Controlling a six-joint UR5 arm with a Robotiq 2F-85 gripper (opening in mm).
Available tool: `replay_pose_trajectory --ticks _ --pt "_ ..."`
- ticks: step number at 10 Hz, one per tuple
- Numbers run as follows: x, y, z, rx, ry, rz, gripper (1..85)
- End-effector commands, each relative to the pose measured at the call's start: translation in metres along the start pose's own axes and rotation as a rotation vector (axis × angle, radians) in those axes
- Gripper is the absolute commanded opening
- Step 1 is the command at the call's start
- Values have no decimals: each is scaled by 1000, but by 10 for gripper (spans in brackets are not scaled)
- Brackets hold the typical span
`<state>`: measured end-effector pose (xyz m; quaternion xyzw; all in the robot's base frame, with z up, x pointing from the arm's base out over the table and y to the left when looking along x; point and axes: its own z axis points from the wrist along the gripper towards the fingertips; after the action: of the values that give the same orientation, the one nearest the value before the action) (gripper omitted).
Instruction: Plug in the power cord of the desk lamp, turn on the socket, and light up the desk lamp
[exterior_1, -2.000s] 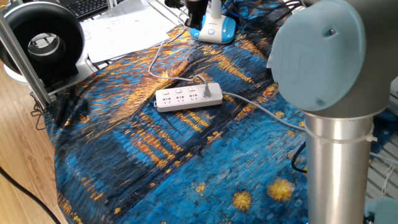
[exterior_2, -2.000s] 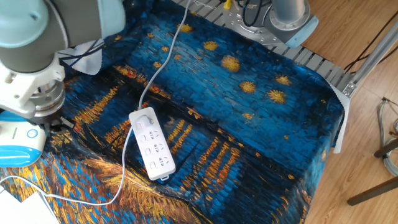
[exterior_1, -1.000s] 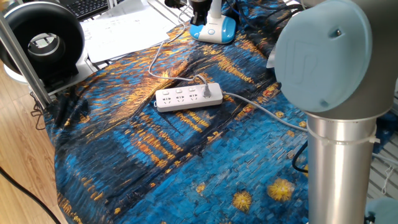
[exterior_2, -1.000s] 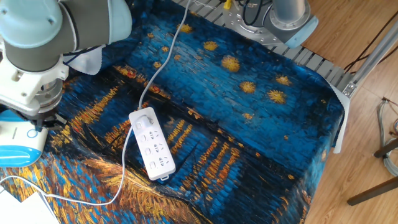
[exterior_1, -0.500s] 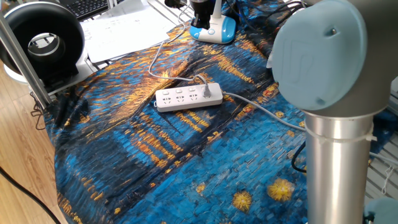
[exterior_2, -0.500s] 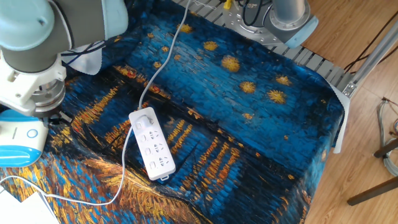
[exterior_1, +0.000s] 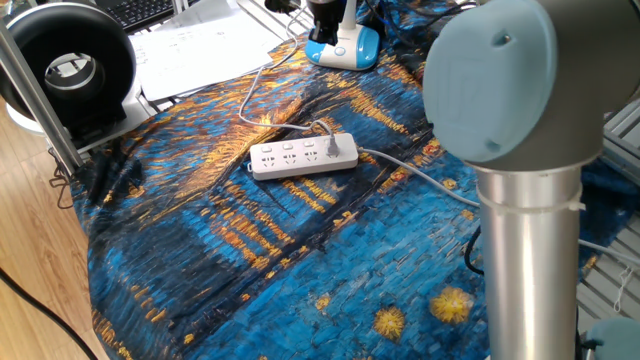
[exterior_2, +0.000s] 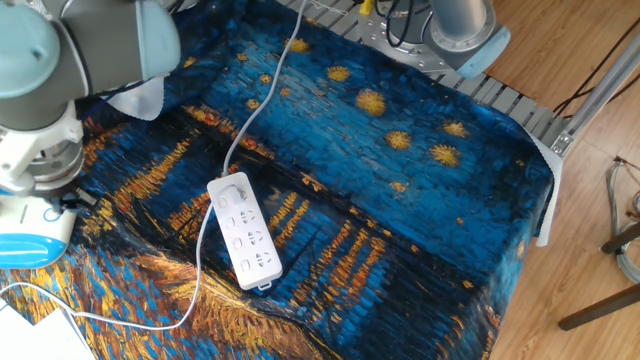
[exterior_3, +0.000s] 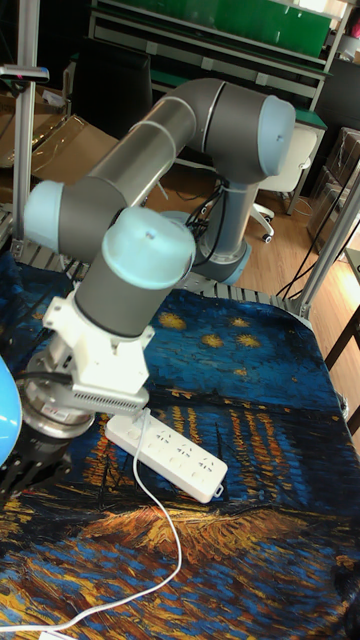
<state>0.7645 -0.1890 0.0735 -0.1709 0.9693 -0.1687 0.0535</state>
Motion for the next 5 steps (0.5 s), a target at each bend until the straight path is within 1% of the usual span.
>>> replay_pose_trajectory --ticks 1,2,4,5 --pt "-10 -13 23 21 -29 -13 13" --pt "-10 -17 25 30 -27 -20 13" --pt "-11 -22 31 30 -29 -34 13" --pt "-11 -23 33 23 -33 -37 13"
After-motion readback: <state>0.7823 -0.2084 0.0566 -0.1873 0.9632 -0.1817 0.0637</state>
